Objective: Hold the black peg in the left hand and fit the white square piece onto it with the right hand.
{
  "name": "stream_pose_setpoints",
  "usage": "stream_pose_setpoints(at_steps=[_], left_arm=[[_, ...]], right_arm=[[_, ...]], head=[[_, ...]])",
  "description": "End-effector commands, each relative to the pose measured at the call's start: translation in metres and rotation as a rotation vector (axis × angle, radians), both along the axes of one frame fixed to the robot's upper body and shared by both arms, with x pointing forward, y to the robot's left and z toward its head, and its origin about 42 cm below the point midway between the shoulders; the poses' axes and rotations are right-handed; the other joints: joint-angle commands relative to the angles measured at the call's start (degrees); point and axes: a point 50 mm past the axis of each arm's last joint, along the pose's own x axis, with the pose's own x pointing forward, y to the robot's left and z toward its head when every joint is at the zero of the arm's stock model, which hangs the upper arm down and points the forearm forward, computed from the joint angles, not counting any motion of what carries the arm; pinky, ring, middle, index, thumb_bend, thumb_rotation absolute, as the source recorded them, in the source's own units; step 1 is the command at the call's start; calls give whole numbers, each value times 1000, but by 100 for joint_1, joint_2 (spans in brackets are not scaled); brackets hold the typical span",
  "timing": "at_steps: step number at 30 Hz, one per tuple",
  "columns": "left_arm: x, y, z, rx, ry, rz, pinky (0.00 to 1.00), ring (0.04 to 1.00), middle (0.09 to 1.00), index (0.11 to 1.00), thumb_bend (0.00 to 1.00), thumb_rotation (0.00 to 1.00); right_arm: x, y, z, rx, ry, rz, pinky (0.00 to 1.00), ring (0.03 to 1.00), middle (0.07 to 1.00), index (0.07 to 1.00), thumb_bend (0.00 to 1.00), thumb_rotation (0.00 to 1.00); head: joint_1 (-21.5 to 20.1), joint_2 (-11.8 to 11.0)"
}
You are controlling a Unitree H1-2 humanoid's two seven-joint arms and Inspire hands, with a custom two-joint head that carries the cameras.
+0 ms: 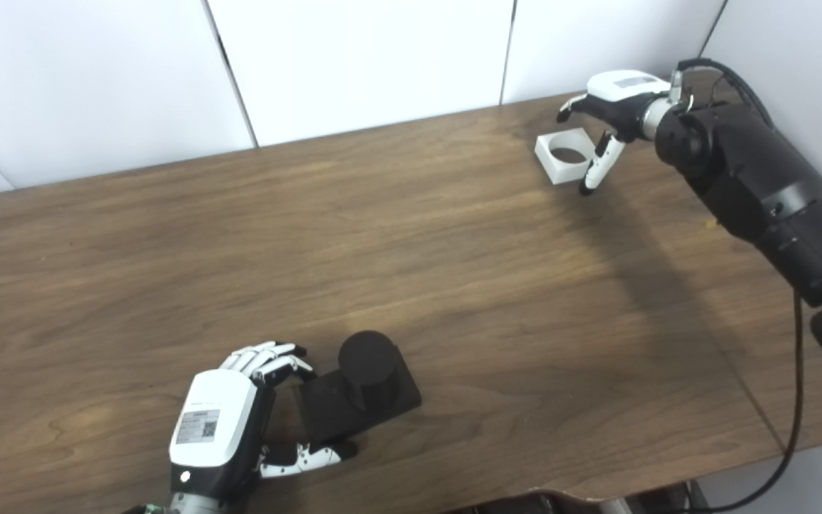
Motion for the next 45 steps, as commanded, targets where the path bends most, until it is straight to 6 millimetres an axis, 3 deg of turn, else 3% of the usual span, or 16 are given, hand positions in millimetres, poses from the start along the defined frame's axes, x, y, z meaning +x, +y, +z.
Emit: stream_pose_setpoints(at_steps=[1,31,45], left_arm=[[-8,0,-13,61,79,-8,767,793,754,487,519,49],[-13,-7,-5,38,77,-2,764,797,754,487,520,49],[-14,-10,-1,37,69,-6,762,800,754,487,520,49]], right_arm=[[14,-2,40,-27,-87,-12,971,970,911,839,892,239],[30,2,31,-36,-73,-8,973,957,898,815,835,219],[32,4,24,-53,-98,21,914,934,866,630,807,190]], head=[[5,7],[118,71],[138,98]])
